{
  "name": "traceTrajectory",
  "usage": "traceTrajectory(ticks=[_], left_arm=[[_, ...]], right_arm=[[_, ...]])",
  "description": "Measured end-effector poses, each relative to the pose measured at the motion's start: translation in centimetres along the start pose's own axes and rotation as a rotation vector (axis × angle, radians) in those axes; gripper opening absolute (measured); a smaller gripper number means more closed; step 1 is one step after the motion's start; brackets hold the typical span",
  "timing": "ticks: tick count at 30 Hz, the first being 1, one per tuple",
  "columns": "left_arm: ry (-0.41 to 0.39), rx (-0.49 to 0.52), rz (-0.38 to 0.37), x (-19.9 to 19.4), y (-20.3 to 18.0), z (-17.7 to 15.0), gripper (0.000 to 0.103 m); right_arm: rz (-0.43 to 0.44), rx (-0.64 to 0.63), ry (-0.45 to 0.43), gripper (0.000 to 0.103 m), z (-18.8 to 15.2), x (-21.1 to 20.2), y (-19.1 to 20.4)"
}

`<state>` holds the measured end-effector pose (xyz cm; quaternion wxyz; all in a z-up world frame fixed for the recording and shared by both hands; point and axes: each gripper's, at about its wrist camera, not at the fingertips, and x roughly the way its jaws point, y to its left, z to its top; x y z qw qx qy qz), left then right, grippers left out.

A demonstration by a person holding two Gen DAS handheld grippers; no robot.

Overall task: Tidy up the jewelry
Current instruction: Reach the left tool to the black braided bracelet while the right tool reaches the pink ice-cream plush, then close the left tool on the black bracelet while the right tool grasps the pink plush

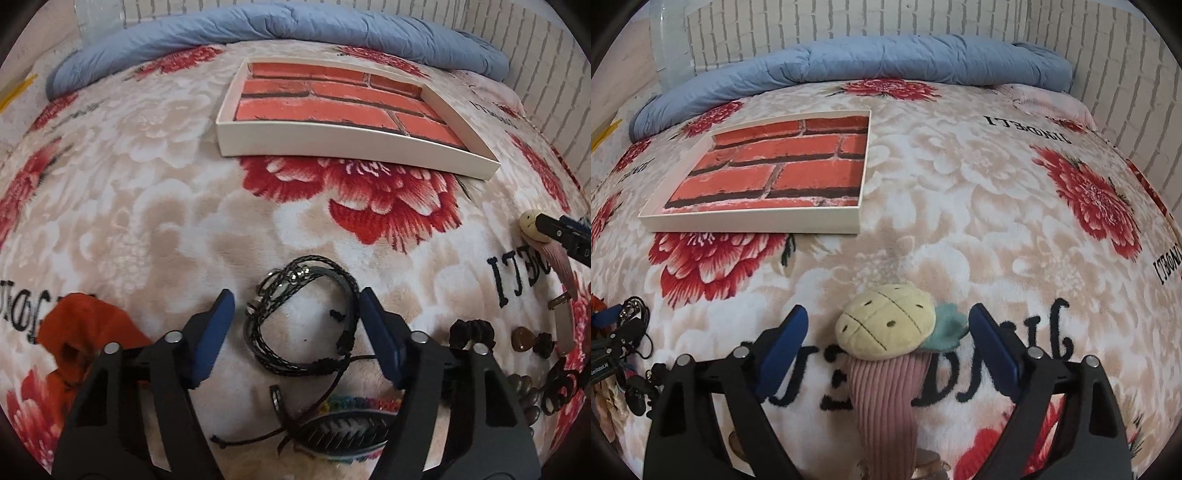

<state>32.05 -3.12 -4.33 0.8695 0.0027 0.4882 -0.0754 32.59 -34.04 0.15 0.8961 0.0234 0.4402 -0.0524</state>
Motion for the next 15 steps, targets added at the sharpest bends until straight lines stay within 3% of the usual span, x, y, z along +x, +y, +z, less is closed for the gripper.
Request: traceTrajectory(ticks=[4,11,15], left_arm=[[-0.005,-0.026,-0.025,0.5,0.4,0.1,0.065],[-0.039,0.026,-0.014,0.7,0.1,-0.6,0.064],[-0.049,0.037,-0.011,0.9,0.0,-0.5,0.064]], right_arm=[[0.02,0.021,0.027,0.08,0.2,1.1,-0.3],[0.032,0.005,0.043,0.077,0.0,2.2,0.2],[0.024,-0.008,0.06,0.066,-0.1,2.9,0.5]])
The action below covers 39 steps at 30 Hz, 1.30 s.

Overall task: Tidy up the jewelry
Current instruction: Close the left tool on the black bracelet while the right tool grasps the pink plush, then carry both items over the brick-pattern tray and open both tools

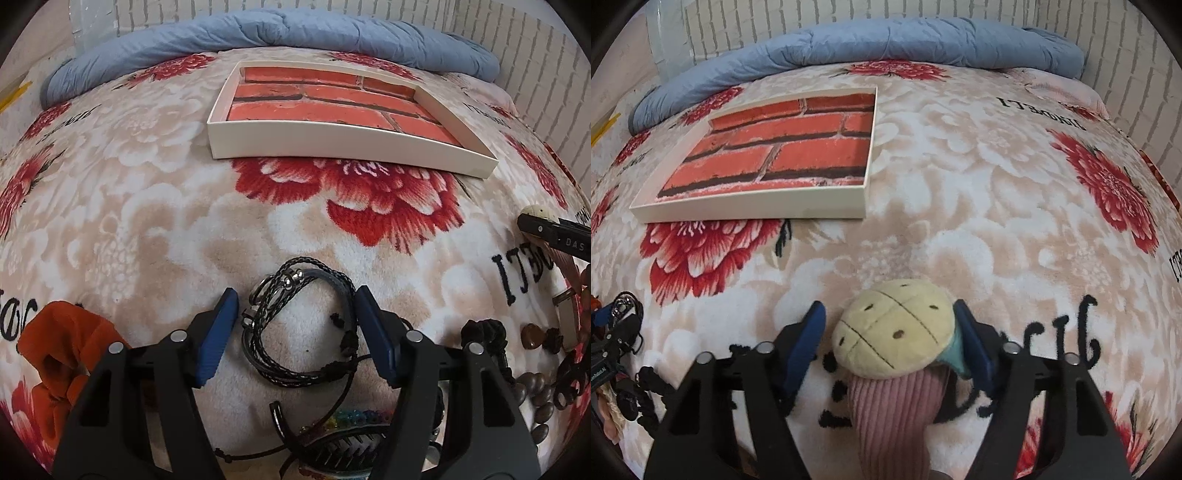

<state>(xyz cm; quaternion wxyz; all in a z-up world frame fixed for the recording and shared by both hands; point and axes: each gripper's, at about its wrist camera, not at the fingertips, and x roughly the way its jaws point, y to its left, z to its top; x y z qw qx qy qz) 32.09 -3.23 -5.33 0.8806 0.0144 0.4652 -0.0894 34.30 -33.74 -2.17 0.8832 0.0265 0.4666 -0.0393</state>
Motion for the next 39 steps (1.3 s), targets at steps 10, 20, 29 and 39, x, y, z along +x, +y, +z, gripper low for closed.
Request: traceTrajectory(ticks=[10,20,29,39], left_arm=[[-0.025,-0.005,-0.028,-0.1,0.7,0.2,0.051],[-0.036,-0.017,-0.059,-0.7,1.3,0.2,0.033],[-0.045,-0.022,-0.114,-1.8,1.5,0.5,0.013],[-0.076,-0.04,-0.129,-3.4,2.1,1.9,0.013]], right_arm=[[0.004,0.016,-0.006,0.054,-0.2,0.5,-0.6],[0.023,0.008,-0.05,0.051,0.2,-1.1,-0.6],[0.027,-0.02,-0.095,0.051,1.7,-3.5,0.2],[0.053,-0.008,-0.116,0.051,2.9,-4.7,1.2]])
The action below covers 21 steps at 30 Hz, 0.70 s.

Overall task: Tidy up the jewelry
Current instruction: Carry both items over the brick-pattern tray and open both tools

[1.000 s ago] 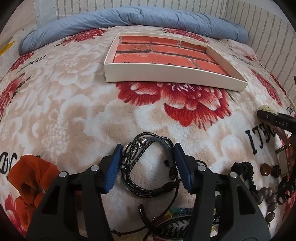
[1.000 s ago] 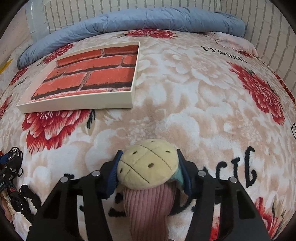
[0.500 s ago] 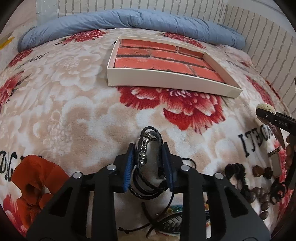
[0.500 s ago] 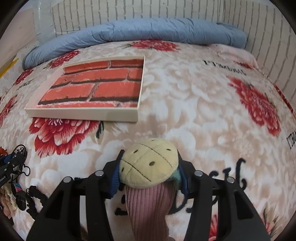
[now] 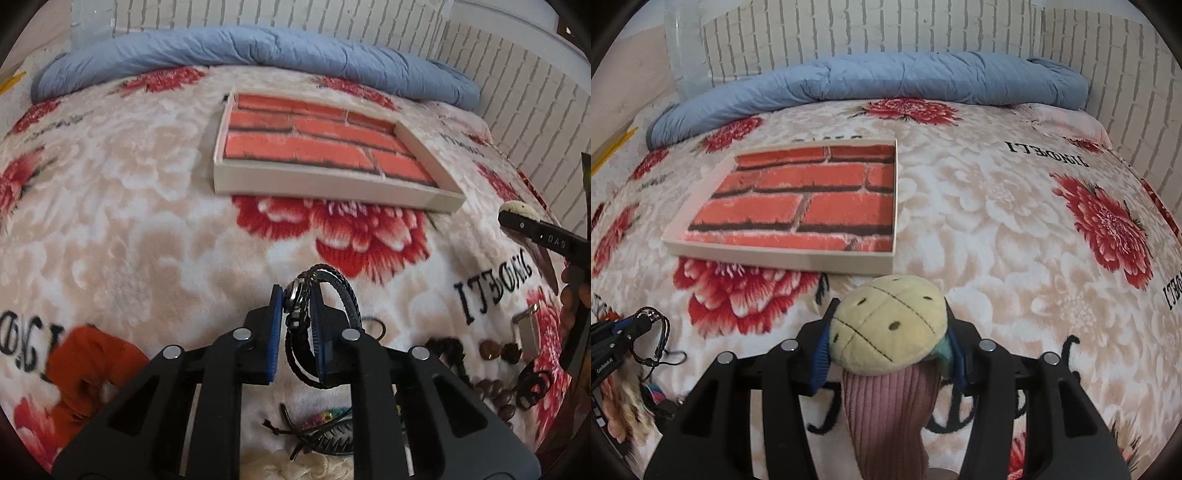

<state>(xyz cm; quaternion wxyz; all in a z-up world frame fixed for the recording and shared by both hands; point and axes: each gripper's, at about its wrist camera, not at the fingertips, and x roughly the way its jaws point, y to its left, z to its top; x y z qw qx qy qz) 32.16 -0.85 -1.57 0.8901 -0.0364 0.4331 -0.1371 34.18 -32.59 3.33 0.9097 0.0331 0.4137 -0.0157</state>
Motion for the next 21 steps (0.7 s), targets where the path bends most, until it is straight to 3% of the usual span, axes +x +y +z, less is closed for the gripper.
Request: traceTrajectory(ticks=[11,21], left_arm=[[-0.09,0.044,0.039,-1.6,-1.9,7.8,0.013],[-0.112,0.053,0.088,3.7,-3.0,15.5,0.014]], right_arm=[[0.031,0.017,-0.046,0.051,5.0,0.3,2.2],[0.032,0.027,-0.06,0.051,9.7,6.2,4.5]])
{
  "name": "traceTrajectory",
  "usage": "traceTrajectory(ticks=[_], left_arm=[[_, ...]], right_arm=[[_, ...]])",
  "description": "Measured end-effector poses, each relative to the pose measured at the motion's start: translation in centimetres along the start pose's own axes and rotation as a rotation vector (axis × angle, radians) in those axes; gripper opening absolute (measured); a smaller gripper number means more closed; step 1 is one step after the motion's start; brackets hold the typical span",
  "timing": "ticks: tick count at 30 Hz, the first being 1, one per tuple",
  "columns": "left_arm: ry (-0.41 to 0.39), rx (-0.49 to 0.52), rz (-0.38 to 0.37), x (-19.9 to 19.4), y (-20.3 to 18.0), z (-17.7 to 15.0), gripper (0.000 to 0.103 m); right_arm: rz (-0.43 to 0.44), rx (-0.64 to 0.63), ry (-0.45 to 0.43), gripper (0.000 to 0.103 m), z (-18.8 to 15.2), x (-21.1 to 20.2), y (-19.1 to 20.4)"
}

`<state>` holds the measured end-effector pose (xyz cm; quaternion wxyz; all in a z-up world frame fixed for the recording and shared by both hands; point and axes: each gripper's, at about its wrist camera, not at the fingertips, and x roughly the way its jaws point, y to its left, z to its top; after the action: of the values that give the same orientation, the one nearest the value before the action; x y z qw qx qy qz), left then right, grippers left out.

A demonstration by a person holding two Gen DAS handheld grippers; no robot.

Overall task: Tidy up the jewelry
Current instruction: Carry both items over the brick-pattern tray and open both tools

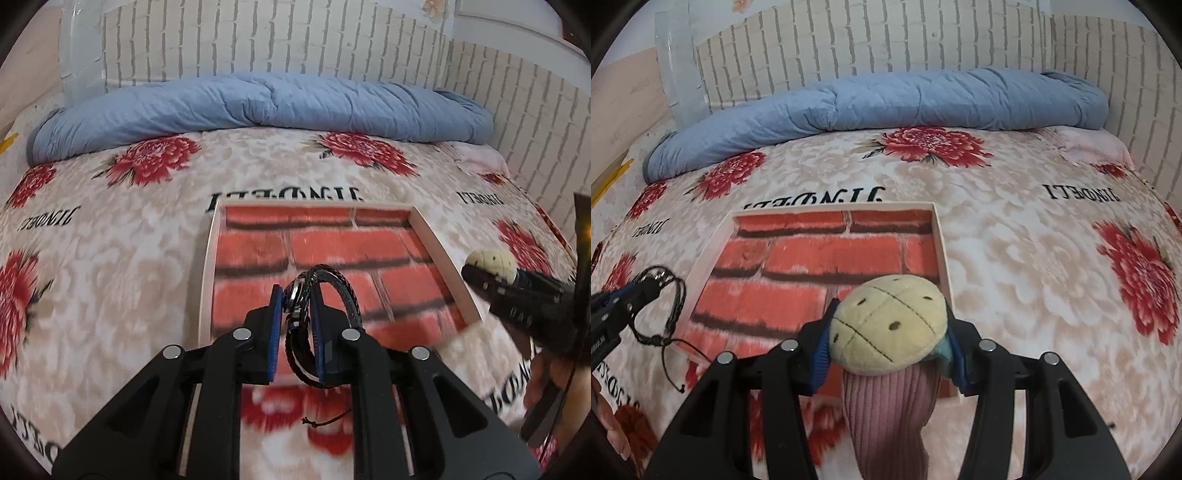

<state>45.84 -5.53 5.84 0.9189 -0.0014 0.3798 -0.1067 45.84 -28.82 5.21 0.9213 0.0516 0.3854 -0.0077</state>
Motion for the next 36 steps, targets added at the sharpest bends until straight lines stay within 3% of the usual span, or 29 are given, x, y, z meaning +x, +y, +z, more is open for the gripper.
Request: traceTrajectory(ticks=[8,13,19,22,30,32,34,36], left_arm=[[0.019,0.013,0.066,8.0,-0.7,2.7,0.014],[0.042,0.029,0.107,12.0,-0.8,3.1,0.014],[0.067,-0.023,0.109,14.1,0.5,3.7,0.014],[0.121,-0.023,0.106,15.4,0.7,3.8,0.014],[0.182,-0.081,0.081,16.7,1.7,3.2,0.017],[0.179,-0.076,0.087,16.6,1.6,3.1,0.024],[0.173,-0.062,0.108,16.4,1.4,3.1,0.049],[0.154,-0.06,0.12,15.9,1.3,3.3,0.06]], right_arm=[[-0.035,-0.041,-0.013,0.051,2.5,6.4,1.4],[-0.026,0.009,0.016,0.051,3.3,9.7,0.6],[-0.029,0.017,0.049,0.051,3.6,11.3,0.3],[-0.035,-0.005,0.099,0.051,3.3,12.5,0.8],[-0.024,0.018,0.107,0.052,2.6,13.3,0.3],[-0.028,0.012,0.108,0.055,2.7,13.4,0.2],[-0.03,0.014,0.119,0.06,2.7,13.6,0.1],[-0.021,0.024,0.12,0.065,2.7,13.5,-0.1]])
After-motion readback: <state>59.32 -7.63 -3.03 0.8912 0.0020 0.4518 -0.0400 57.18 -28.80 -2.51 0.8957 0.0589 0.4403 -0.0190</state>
